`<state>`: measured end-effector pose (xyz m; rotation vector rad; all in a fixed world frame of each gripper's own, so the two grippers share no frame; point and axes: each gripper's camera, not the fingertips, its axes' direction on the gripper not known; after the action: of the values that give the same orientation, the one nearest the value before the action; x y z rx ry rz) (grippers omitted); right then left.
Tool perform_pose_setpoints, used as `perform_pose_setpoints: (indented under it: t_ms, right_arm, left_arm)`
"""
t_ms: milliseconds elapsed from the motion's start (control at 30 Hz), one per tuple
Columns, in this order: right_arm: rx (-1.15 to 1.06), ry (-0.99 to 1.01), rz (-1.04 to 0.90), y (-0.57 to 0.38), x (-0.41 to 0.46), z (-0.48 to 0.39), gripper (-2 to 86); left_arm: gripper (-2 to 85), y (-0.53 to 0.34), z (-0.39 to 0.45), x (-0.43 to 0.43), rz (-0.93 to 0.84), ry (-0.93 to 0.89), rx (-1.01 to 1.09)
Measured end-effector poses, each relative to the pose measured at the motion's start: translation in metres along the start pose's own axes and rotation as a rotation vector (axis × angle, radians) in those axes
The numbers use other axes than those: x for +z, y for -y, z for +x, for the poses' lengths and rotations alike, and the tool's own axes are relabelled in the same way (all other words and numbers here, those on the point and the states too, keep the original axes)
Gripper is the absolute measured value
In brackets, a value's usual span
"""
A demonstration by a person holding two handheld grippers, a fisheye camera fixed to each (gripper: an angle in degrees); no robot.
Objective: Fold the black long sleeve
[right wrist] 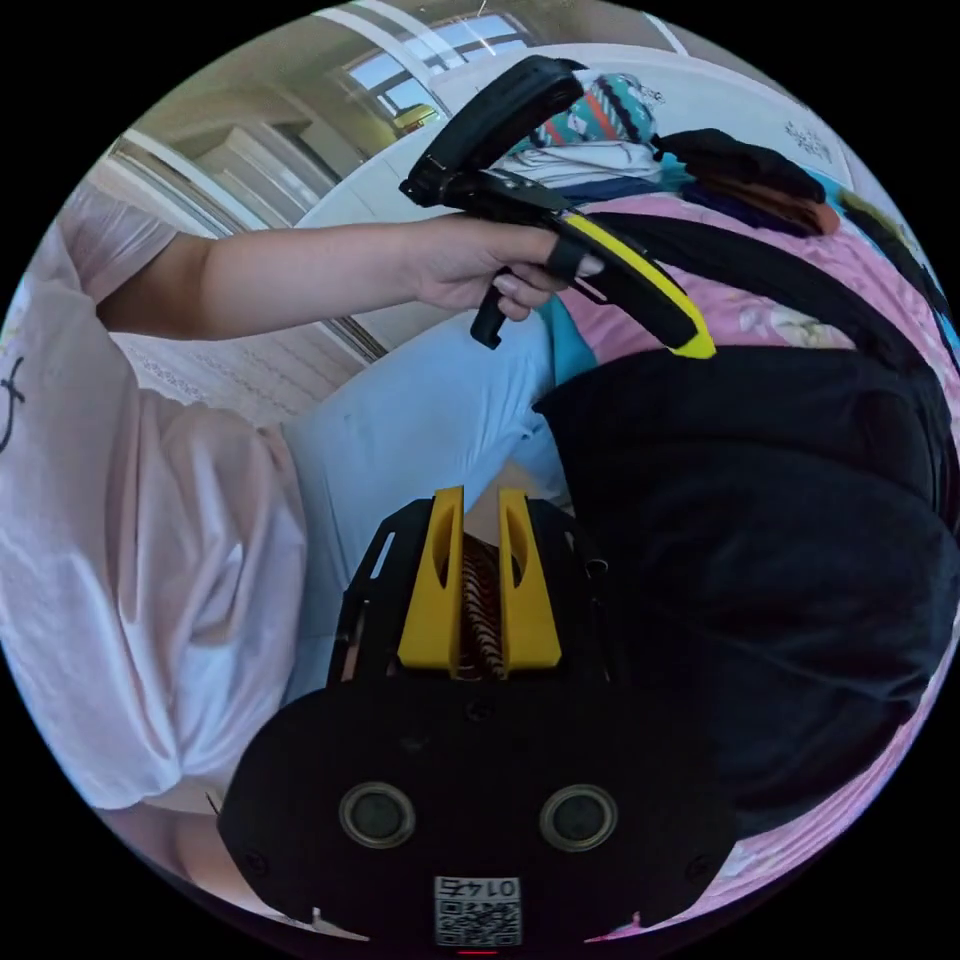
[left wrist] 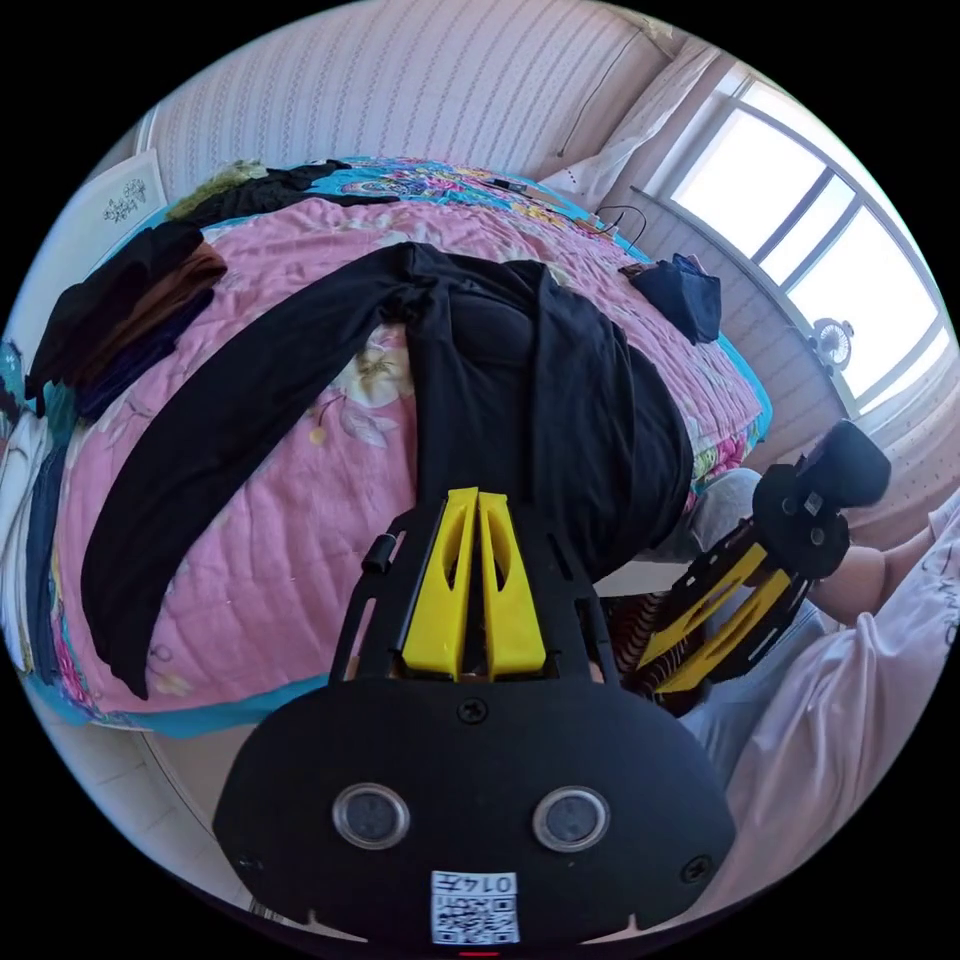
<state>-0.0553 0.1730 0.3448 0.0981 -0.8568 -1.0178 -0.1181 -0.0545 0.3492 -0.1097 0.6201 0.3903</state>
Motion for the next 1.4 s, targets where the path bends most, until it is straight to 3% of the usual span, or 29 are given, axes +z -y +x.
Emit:
perform_pose_setpoints:
  t_ms: [133,300,367,567,667,800,867,1067,1200,1400]
  right_arm:
    - [0.181,-0.170,0.164,-0.036,-0.061,0.067,6.3]
    - [0.608,-0.527,0.485,-0.116,-0.173,0.191,8.9]
    - [0.696,-0.546,0.505,-0.134,-0.189,0.234,10.0]
    - [0.836,-0.372,0.452,-0.169,-0.178,0.350,11.2]
    - [0.823,-0.327,0.488,-0.182,-0.171,0.373,8.8]
    - [0.792,-0.242,0.507,-0.199,-0.165,0.402,3.2]
    - [0.787,-0.208,0.543,-0.209,-0.171,0.412,2.1]
    - [0.823,-0.265,0.690,-0.252,-0.203,0.424,0.8]
    - [0.912,-0.281,0.582,-0.259,-0.175,0.457,0.6]
    - [0.928,-0.287,0.590,-0.256,-0.166,0.461,0.7]
  left_arm:
    - [-1.0,0.029,-0.007,-0.007,0.043,-0.017,0.090]
    - [-0.8,0.118,-0.002,0.003,0.090,-0.101,0.231]
    - [-0.7,0.152,0.002,0.016,0.069,-0.084,0.232]
    - [4.4,0.235,0.005,0.070,-0.058,-0.035,0.174]
    - [6.8,0.249,0.007,0.091,-0.073,-0.119,0.130]
    - [1.8,0.250,0.009,0.124,-0.238,-0.011,0.182]
    - [-0.2,0.250,0.010,0.120,-0.186,-0.024,0.206]
    - [-0.9,0.264,0.024,0.111,-0.109,0.031,0.320]
    - [-0.8,0.251,0.021,0.132,-0.211,0.094,0.346]
    - [3.2,0.233,0.001,0.096,-0.214,0.040,0.336]
